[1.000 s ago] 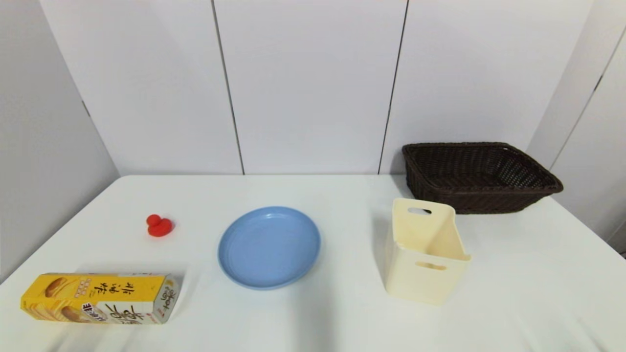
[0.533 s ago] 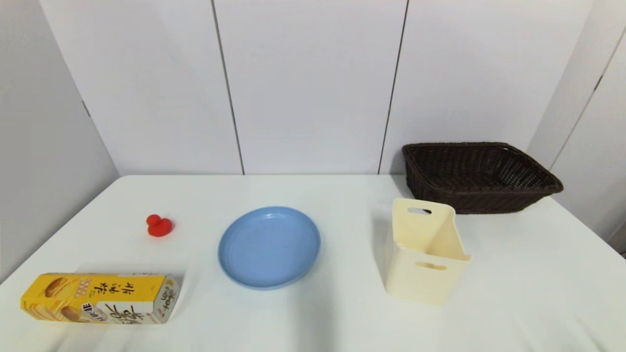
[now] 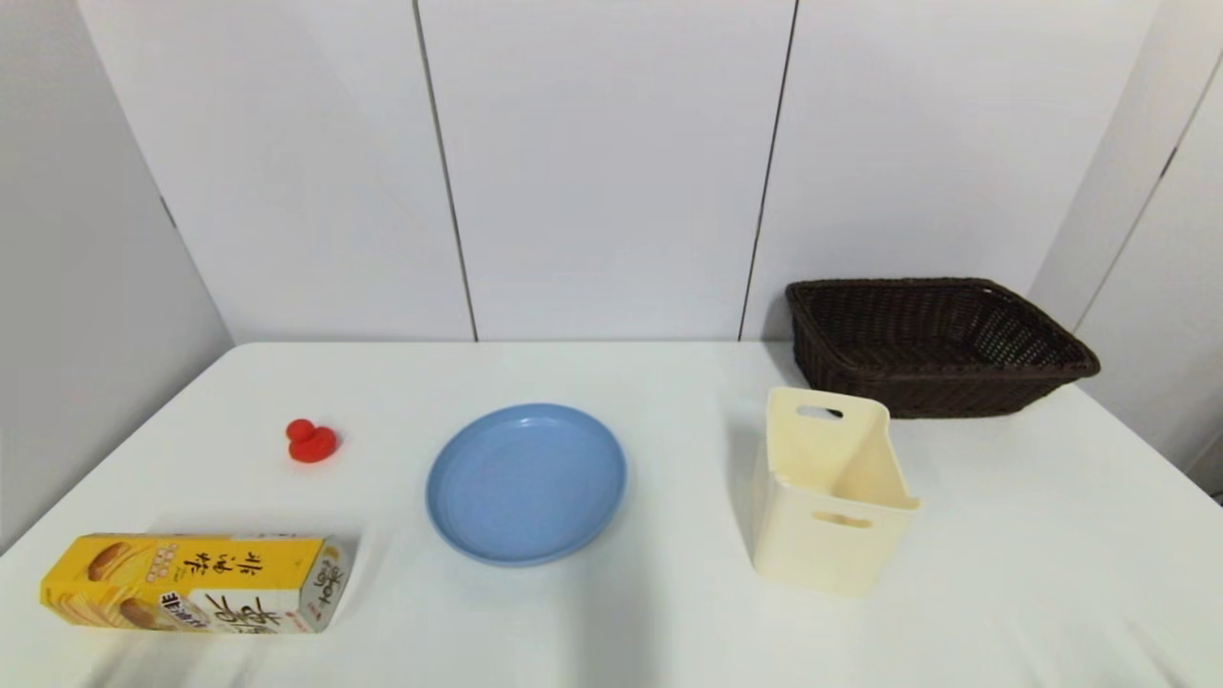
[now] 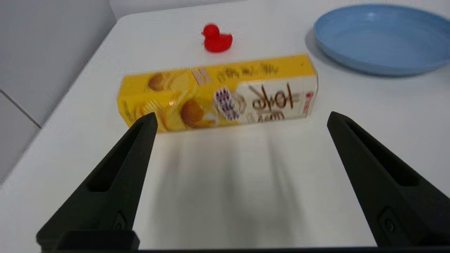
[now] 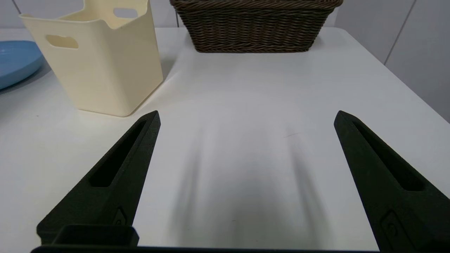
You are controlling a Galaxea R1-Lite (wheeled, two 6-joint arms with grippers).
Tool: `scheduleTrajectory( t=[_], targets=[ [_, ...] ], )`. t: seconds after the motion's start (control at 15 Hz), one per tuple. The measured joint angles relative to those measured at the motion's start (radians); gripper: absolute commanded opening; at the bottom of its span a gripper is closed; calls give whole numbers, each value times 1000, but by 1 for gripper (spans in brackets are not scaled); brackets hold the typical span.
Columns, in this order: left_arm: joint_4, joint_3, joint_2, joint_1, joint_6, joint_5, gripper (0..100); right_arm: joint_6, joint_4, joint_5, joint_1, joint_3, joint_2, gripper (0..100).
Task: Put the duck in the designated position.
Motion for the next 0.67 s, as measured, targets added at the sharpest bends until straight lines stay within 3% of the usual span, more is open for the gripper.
scheduleTrajectory(
  t=[0.33, 0.67],
  targets=[
    [245, -437, 266, -3, -30, 1, 100, 0, 0, 0, 0, 0, 0, 100],
    [371, -890, 627, 9, -103, 10, 100, 0, 0, 0, 0, 0, 0, 100]
  ],
)
